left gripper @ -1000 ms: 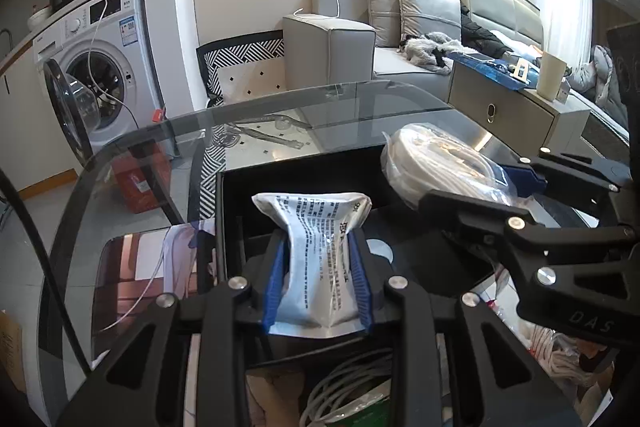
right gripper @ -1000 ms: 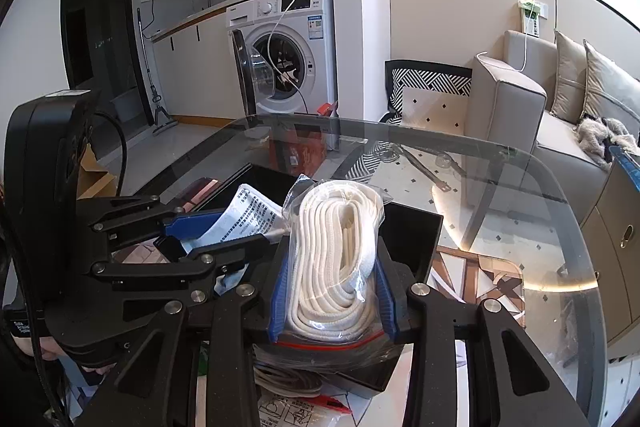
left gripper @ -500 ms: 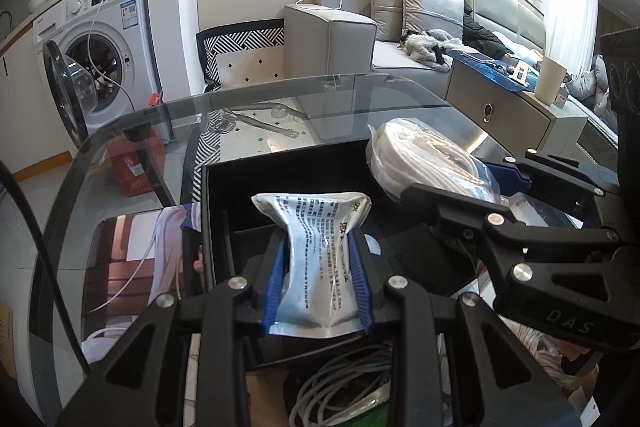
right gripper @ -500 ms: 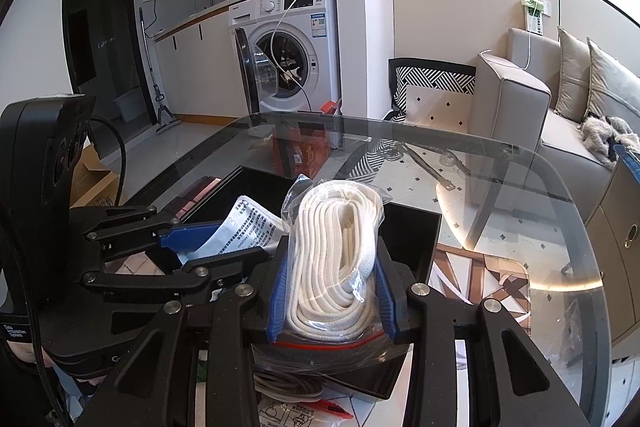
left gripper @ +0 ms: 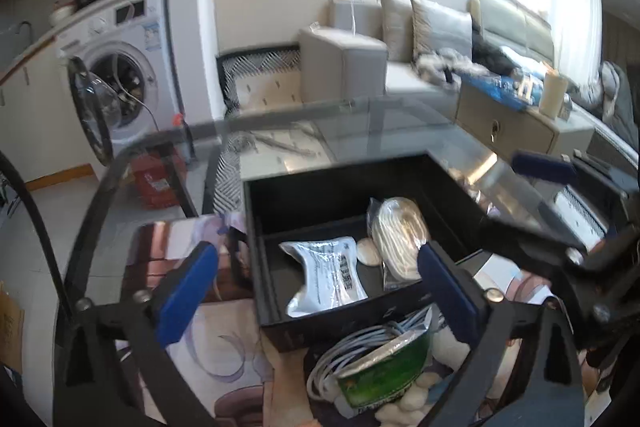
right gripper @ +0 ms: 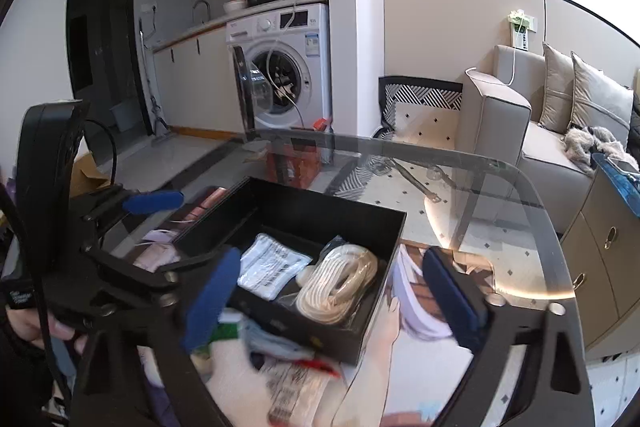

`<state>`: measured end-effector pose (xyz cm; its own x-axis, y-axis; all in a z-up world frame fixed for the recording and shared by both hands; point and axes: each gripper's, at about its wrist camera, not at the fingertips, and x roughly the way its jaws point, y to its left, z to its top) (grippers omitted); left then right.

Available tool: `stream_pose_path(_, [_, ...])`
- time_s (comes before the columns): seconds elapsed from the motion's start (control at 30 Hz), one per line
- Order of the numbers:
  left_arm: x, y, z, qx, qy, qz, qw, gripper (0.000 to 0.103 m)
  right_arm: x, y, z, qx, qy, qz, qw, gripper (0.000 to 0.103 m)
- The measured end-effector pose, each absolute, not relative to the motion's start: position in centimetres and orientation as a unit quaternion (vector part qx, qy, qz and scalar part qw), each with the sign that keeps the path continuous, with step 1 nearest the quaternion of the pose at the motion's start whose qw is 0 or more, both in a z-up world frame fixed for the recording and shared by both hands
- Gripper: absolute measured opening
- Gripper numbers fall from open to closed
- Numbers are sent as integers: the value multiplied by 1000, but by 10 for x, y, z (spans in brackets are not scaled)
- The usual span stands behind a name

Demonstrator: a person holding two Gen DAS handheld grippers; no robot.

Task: Organize soft objects
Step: 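Open the left gripper to drop the pouch in the box while the right gripper sets the rope bag down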

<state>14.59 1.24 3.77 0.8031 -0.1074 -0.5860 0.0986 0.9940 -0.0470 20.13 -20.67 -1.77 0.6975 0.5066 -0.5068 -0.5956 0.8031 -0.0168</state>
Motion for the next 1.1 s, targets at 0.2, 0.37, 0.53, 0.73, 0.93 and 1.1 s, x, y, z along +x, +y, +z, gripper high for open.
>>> stream_pose_path(0.2, [119, 24, 46, -27, 295, -51, 954, 103, 169, -224, -12, -83, 242, 302, 918, 103])
stream_pose_path(0.37, [99, 25, 49, -24, 289, -42, 956, 103, 148, -236, -11, -87, 244, 299, 918, 103])
stream_pose_path(0.53, [79, 28, 53, -30, 281, -38, 958, 103, 127, -246, -9, -82, 241, 300, 919, 103])
stream_pose_path(0.73, [60, 26, 52, -24, 274, -31, 961, 103, 111, -253, -14, -88, 246, 296, 919, 103])
stream_pose_path(0.93, [46, 29, 46, -19, 279, -23, 960, 103, 99, -264, -22, -81, 254, 286, 920, 103])
stream_pose_path(1.1, [38, 34, 37, -25, 286, -15, 958, 103, 89, -278, -31, -77, 266, 276, 920, 103])
